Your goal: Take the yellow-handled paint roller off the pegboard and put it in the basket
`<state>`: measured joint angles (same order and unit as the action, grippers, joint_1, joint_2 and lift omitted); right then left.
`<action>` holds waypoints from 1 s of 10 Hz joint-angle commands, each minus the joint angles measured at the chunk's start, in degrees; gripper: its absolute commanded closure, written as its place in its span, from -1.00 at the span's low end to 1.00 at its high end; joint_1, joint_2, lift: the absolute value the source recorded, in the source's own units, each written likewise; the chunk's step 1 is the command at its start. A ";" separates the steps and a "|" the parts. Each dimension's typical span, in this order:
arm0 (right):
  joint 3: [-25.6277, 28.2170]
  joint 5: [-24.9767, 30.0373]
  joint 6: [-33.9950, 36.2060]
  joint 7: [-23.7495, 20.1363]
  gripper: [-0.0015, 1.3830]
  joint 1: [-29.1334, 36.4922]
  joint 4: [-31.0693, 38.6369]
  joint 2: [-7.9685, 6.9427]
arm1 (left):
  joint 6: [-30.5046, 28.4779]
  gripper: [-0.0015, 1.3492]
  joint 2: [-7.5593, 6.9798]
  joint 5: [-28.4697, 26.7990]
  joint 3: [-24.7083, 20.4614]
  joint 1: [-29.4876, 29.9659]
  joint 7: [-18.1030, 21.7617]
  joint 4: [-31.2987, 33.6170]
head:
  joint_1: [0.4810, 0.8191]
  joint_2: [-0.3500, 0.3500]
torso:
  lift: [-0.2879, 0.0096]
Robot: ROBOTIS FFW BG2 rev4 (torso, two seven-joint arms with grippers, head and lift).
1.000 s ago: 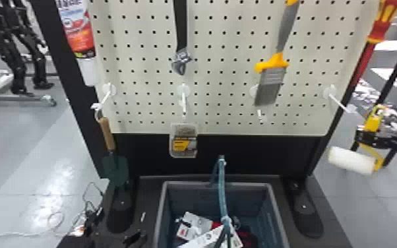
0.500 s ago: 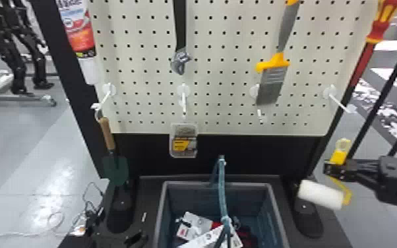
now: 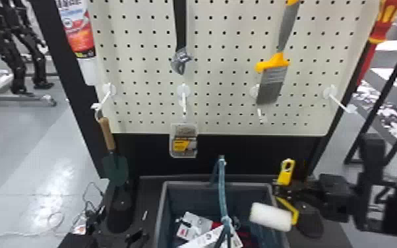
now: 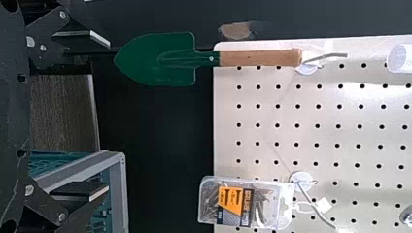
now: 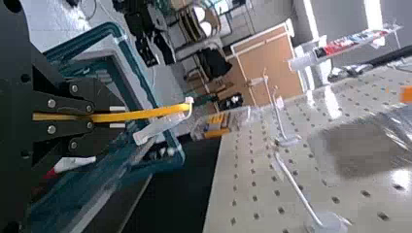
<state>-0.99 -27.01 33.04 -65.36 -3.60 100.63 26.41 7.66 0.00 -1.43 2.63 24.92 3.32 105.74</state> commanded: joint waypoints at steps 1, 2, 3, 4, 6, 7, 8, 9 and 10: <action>-3.58 -0.23 -0.88 -0.30 0.86 -2.11 -2.28 -0.92 | 0.25 -0.62 0.15 0.20 0.09 -0.31 0.02 -0.36 | -0.60 0.00 | 0.26; -5.51 -0.76 -1.05 -0.39 0.86 -2.46 -3.34 -1.27 | 0.52 -0.62 0.15 0.20 0.18 -0.49 0.02 -0.53 | -0.60 0.00 | 0.26; -7.80 -1.90 -1.84 -0.65 0.86 -3.07 -5.45 -1.63 | 0.61 -0.62 0.15 0.46 0.18 -0.49 0.02 -0.62 | -0.60 0.00 | 0.26; -10.26 -2.08 -2.99 -1.44 0.86 -4.48 -8.17 -2.24 | 0.78 -0.62 0.15 0.46 0.18 -0.49 0.02 -0.71 | -0.60 0.00 | 0.26; -14.65 -3.04 -5.18 -2.67 0.86 -7.47 -12.92 -2.59 | 0.87 -0.62 0.09 0.55 0.18 -0.75 -0.07 -0.88 | -0.60 0.00 | 0.26; -14.83 -2.96 -5.36 -2.67 0.73 -7.73 -14.06 -2.68 | 0.96 -0.62 0.09 0.55 0.18 -0.84 -0.07 -0.97 | -0.60 0.00 | 0.26; -14.65 -3.48 -6.68 -2.06 -0.13 -7.82 -14.68 -2.77 | 0.96 -0.62 0.15 0.64 0.18 -0.75 -0.07 -0.97 | -0.60 0.00 | 0.26; -14.21 -2.96 -6.68 -2.06 -0.78 -7.91 -14.68 -2.68 | 1.05 -0.62 0.15 0.64 0.18 -0.66 0.02 -0.97 | -0.60 0.00 | 0.26; -13.69 -2.87 -6.77 -1.97 -0.92 -7.73 -14.68 -2.68 | 1.05 -0.62 0.15 0.64 0.18 -0.66 0.02 -0.97 | -0.60 0.00 | 0.26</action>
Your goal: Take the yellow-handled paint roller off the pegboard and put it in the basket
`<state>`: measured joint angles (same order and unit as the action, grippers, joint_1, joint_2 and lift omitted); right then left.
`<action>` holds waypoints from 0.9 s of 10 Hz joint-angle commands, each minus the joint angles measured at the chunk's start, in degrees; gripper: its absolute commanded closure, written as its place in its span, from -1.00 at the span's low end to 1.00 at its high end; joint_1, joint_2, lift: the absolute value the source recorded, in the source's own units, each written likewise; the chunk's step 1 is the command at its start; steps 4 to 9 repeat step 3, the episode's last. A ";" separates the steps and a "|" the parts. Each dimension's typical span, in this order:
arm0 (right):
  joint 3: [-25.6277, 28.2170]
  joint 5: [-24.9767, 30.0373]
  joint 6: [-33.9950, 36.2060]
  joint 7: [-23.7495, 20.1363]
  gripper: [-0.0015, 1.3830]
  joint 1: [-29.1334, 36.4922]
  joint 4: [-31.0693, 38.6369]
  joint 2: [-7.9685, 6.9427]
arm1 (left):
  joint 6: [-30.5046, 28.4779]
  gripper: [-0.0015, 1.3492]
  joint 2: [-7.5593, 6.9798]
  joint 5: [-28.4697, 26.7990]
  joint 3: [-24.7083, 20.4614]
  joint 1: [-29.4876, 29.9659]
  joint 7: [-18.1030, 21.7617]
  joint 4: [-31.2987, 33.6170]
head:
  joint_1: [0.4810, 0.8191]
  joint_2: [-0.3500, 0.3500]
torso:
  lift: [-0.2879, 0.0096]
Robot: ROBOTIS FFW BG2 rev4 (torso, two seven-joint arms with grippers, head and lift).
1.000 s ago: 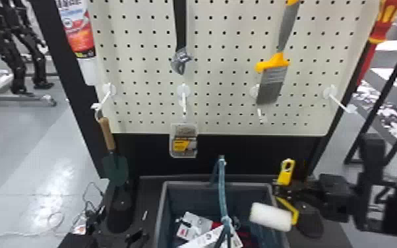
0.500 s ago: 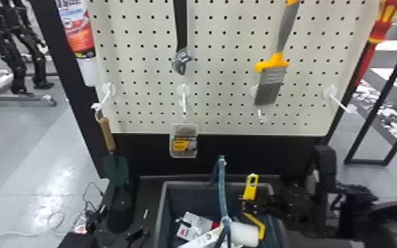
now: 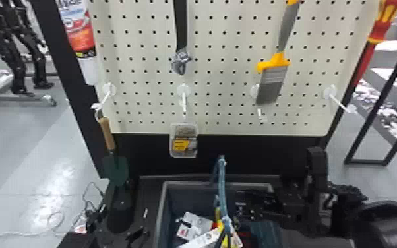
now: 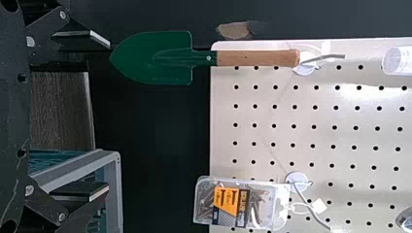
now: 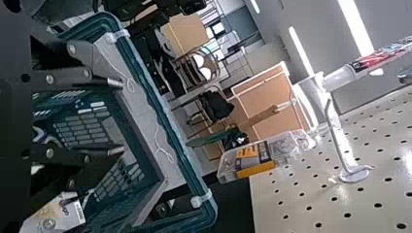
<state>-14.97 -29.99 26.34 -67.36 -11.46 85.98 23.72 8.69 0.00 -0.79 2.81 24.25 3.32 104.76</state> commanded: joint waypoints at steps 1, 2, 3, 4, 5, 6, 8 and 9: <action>0.47 0.11 -0.06 0.04 -0.81 0.30 -0.02 -0.08 | 0.01 -0.62 0.15 0.00 0.00 0.01 -0.07 0.00 | -0.60 0.00 | 0.26; 0.73 0.11 -0.15 0.04 -0.77 0.47 -0.02 -0.08 | 0.01 -0.62 0.15 0.00 0.00 0.01 -0.07 0.00 | -0.60 0.00 | 0.26; 0.90 0.02 -0.06 0.04 -0.77 0.65 -0.02 -0.17 | 0.01 -0.62 0.15 0.00 0.00 0.01 0.02 0.00 | -0.60 0.00 | 0.26; 0.90 0.02 -0.06 0.04 -0.77 0.65 -0.02 -0.17 | 0.01 -0.62 0.15 0.00 0.00 0.01 0.02 0.00 | -0.60 0.00 | 0.26; 0.90 0.02 -0.06 0.04 -0.77 0.65 -0.02 -0.17 | 0.01 -0.62 0.15 0.00 0.00 0.01 0.02 0.00 | -0.60 0.00 | 0.26; 0.90 0.02 -0.06 0.04 -0.77 0.65 -0.02 -0.17 | 0.01 -0.62 0.15 0.00 0.00 0.01 0.02 0.00 | -0.60 0.00 | 0.26; 0.90 0.02 -0.06 0.04 -0.77 0.65 -0.02 -0.17 | 0.01 -0.62 0.15 0.00 0.00 0.01 0.02 0.00 | -0.60 0.00 | 0.26; 0.90 0.02 -0.06 0.04 -0.77 0.65 -0.02 -0.17 | 0.01 -0.62 0.15 0.00 0.00 0.01 0.02 0.00 | -0.60 0.00 | 0.26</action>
